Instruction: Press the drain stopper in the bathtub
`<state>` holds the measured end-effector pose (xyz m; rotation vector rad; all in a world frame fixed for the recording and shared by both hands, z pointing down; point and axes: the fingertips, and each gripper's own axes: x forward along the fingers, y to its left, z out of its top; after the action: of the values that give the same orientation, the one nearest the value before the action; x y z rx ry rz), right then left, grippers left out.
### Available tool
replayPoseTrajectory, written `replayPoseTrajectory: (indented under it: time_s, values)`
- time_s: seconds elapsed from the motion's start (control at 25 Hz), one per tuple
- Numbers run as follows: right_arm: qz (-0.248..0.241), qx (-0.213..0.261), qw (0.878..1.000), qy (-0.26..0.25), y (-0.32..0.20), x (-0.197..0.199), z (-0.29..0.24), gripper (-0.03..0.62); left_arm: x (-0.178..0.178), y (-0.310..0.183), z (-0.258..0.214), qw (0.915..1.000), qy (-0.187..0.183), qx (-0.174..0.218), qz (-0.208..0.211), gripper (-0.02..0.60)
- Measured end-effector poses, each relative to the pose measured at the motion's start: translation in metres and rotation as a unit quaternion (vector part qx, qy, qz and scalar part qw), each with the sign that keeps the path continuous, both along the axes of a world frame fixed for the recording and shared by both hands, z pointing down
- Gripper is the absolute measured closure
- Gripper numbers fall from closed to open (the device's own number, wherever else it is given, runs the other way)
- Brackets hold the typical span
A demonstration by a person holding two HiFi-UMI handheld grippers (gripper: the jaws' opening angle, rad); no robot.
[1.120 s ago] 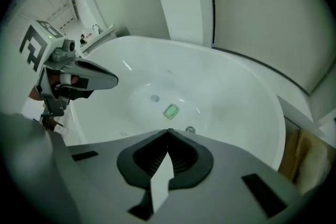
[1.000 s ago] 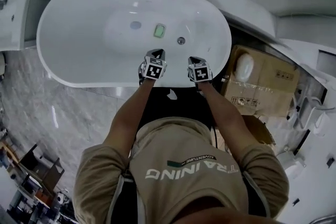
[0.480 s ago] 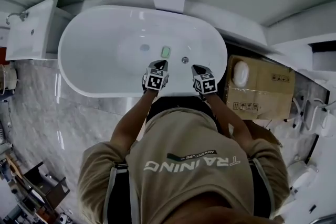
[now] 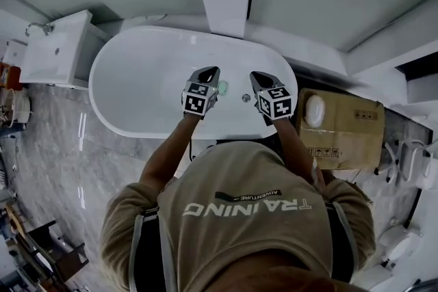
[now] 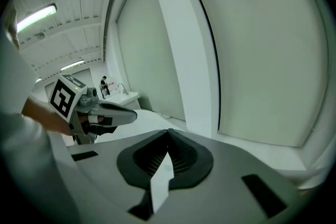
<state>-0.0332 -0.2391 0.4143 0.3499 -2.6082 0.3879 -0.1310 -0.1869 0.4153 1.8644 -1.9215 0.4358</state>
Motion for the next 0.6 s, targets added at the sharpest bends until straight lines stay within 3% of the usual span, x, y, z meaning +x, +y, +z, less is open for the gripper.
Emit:
replayPoseTrajectory:
  time_s: [0.16, 0.36, 0.6]
  values:
    - [-0.005, 0.029, 0.998, -0.046, -0.012, -0.014, -0.054, 0.585, -0.014, -0.009, -0.045, 0.9988, -0.018, 0.045, -0.01, 0.58]
    - [-0.026, 0.015, 0.992, -0.119, -0.015, -0.029, -0.116, 0.585, -0.028, -0.021, -0.102, 0.9938, -0.024, 0.104, -0.03, 0.58]
    - [-0.026, 0.102, 0.983, -0.149, -0.028, -0.033, -0.176, 0.586, -0.043, -0.034, -0.182, 0.9792, -0.034, 0.194, -0.05, 0.58]
